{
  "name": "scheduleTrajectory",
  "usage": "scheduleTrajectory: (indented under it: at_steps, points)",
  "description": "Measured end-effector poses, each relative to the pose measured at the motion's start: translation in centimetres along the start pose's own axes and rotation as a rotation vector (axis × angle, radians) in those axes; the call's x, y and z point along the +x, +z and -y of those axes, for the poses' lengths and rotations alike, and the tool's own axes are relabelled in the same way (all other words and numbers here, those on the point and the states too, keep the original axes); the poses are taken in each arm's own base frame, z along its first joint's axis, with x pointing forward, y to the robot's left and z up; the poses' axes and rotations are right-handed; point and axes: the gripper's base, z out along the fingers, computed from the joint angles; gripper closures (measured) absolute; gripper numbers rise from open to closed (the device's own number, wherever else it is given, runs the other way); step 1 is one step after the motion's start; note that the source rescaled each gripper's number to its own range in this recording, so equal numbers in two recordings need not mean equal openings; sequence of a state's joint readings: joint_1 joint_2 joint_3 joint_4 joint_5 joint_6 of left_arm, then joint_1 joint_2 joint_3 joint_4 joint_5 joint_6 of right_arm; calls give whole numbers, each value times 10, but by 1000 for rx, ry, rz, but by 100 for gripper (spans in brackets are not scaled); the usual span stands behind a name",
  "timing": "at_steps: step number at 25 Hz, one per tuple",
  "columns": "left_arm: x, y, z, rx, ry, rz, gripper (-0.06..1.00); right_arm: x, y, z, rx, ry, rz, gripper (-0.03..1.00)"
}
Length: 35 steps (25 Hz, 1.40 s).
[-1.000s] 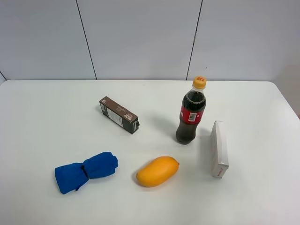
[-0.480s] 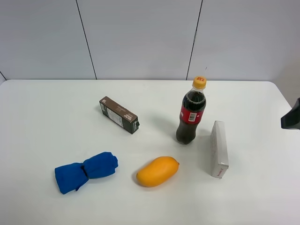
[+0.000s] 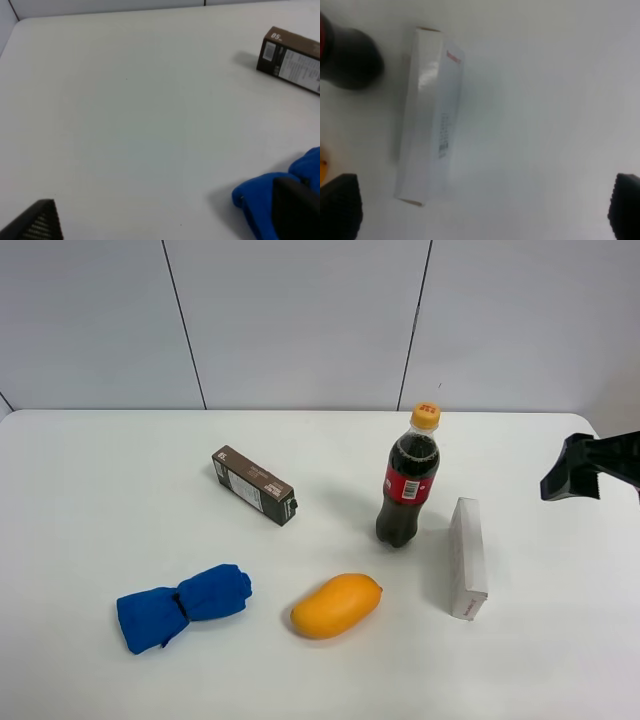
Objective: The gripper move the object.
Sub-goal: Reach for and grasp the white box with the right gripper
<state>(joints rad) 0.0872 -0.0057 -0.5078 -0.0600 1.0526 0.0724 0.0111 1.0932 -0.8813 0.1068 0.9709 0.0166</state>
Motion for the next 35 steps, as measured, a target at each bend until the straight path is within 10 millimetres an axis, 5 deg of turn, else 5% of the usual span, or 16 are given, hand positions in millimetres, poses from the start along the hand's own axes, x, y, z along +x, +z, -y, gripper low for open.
scheduleTrajectory:
  at_steps: [9, 19, 35]
  points:
    - [0, 0, 0, 0, 0, 0, -6, -15, 42, -4, -26, 21, -80, -3]
    - [0, 0, 0, 0, 0, 0, -6, -14, 89, -46, -19, -77, -168, -3]
    - [0, 0, 0, 0, 0, 0, -6, -12, 129, -46, 53, 12, -248, -3]
